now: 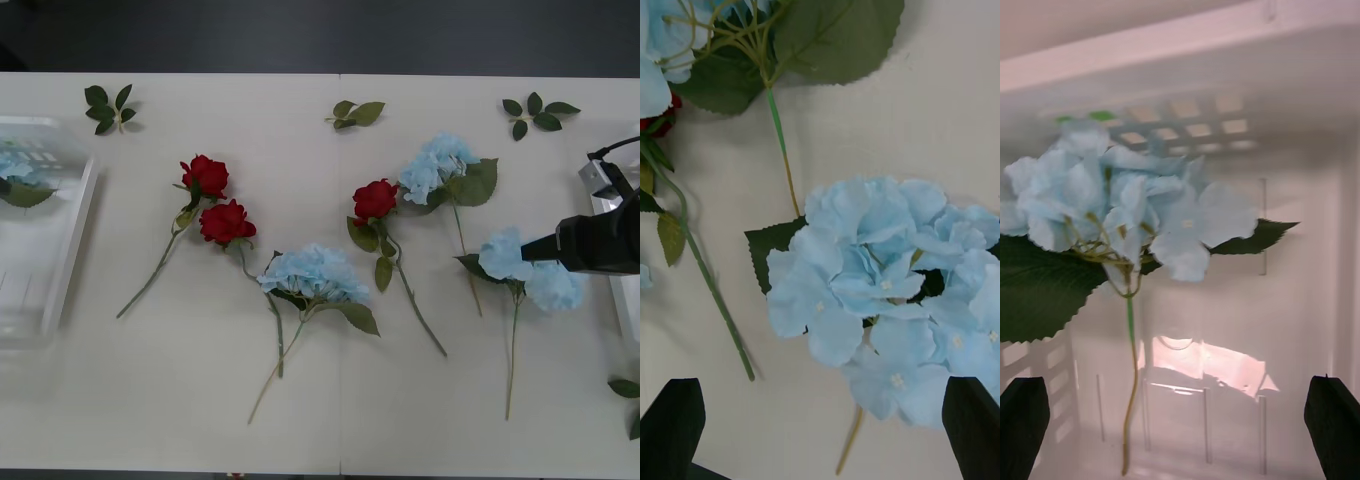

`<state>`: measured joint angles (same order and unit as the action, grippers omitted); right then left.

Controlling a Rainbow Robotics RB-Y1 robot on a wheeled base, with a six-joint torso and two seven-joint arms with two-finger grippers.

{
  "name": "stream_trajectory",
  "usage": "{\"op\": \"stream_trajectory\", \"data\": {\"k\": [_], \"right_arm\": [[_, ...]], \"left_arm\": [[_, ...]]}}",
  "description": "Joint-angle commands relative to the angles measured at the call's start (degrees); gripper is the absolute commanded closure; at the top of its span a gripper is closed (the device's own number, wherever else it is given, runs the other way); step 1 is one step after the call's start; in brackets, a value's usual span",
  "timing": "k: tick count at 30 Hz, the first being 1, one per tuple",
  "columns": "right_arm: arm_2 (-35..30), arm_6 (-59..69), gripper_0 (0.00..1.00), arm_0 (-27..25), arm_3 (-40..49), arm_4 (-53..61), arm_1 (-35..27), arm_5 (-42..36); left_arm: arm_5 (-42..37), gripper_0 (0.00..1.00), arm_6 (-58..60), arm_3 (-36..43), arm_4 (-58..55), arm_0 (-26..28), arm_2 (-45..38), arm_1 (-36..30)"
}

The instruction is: Put the red flowers into the right box and the blue flowers into the left box

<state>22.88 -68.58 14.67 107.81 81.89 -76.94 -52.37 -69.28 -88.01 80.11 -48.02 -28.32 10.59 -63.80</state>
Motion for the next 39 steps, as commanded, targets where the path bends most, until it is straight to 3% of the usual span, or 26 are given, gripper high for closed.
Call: {"op": "stream_trajectory", "data": {"k": [1, 10, 17, 24, 31, 39], "right_arm": [[-4.3, 4.2, 0.07, -5.8, 4.6, -5.3, -1.4, 1.7], [-5.0, 5.7, 0.07, -14.5, 6.5, -14.0, -0.1, 7.7], [-4.9, 6.4, 0.07, -16.7, 6.4, -18.7, 3.2, 7.8], [-4.9, 6.4, 0.07, -18.4, 5.7, -20.6, 5.9, 7.8], [-4.7, 6.4, 0.07, -18.8, 5.0, -23.3, 7.6, 7.8], [-3.1, 6.4, 0.07, -18.1, 2.8, -26.0, 10.9, 7.9]], "left_arm": [[-0.2, 0.01, -6.6, 2.5, -5.8, 0.0, -2.1, -1.9], [-0.2, 0.01, -20.1, 5.5, -16.8, 0.0, -2.1, 2.0], [-1.3, 0.01, -29.8, 6.0, -20.0, 0.0, -1.8, 7.1], [-1.7, 0.01, -30.5, 6.0, -19.9, -0.6, 1.5, 9.3], [2.9, 0.01, -29.0, 5.7, -19.4, -1.7, 9.9, 10.0], [3.1, 0.01, -27.9, -0.8, -16.7, -4.9, 12.3, 16.3]]}}
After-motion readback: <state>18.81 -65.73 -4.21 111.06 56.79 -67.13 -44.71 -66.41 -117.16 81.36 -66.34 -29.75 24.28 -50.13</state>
